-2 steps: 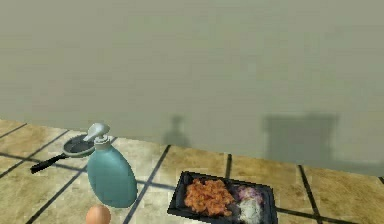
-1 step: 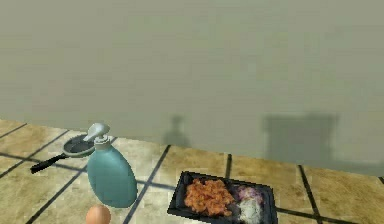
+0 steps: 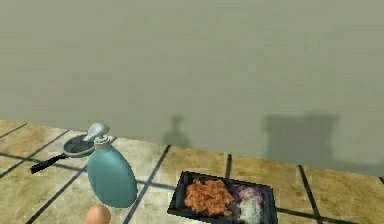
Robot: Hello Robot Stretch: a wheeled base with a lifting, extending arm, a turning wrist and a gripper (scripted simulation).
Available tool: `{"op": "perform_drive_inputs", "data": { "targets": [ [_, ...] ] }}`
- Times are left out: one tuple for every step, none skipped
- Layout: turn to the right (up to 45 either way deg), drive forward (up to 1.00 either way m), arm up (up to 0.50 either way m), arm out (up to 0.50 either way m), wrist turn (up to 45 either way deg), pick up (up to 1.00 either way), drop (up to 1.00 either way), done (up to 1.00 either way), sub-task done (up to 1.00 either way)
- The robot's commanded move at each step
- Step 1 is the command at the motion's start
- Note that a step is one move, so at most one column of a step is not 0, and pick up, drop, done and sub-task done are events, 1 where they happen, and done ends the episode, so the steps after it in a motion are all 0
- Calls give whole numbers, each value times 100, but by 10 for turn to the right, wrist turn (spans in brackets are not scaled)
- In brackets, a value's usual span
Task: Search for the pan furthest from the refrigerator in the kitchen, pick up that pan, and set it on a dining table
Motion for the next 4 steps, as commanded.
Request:
{"op": "perform_drive_inputs", "data": {
  "targets": [
    [0,0,0,0,270,0,0,0,0],
    [0,0,-12,0,0,0,0,0,0],
    [0,0,0,0,0,100,0,0,0],
    [0,0,10,0,0,0,0,0,0]
  ]
}}
